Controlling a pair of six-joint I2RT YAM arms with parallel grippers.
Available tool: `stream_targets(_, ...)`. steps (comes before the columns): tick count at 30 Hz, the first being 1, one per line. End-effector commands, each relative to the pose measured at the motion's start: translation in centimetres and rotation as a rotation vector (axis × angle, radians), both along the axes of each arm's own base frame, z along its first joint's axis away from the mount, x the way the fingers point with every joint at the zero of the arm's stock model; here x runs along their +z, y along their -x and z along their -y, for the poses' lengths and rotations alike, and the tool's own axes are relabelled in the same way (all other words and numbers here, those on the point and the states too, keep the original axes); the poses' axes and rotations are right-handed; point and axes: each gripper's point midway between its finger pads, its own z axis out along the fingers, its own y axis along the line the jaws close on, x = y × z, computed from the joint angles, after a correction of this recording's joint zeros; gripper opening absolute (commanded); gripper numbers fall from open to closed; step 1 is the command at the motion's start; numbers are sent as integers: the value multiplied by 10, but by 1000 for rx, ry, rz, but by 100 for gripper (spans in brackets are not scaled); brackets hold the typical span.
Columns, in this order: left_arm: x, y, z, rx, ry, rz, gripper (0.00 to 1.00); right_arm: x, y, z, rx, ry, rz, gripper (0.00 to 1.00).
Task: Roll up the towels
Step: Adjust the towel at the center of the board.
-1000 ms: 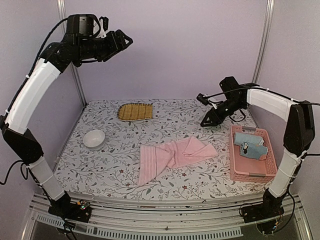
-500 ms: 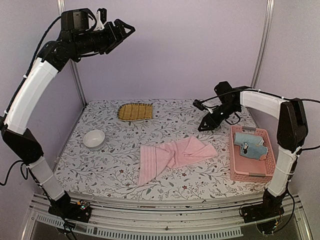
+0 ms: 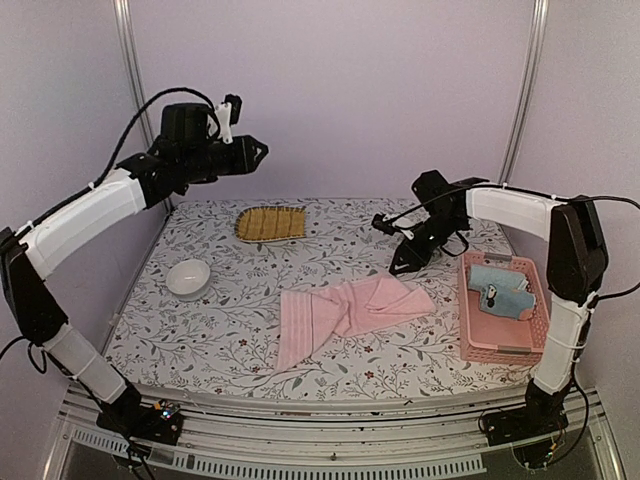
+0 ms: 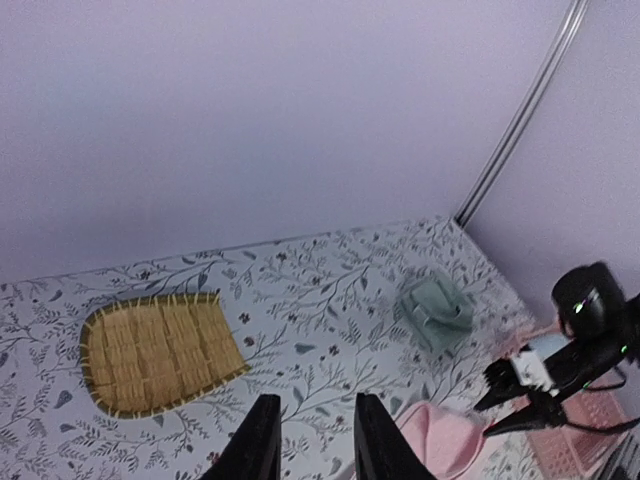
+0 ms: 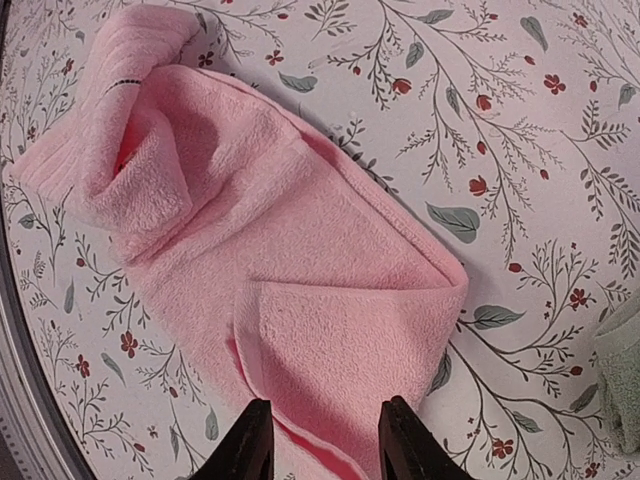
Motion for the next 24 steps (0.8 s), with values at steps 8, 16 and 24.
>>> stream_targets(8,-175,61,42,-268,-59,-319,51,-42,17,-14,103,152,11,38)
stream_targets(16,-265,99,52,-259,-52,-615,60,-72,36,-36,150,213,-5,40)
stream_targets(24,-303,104,62,-274,-24,-732,60,-93,41,-43,171,265,-14,41)
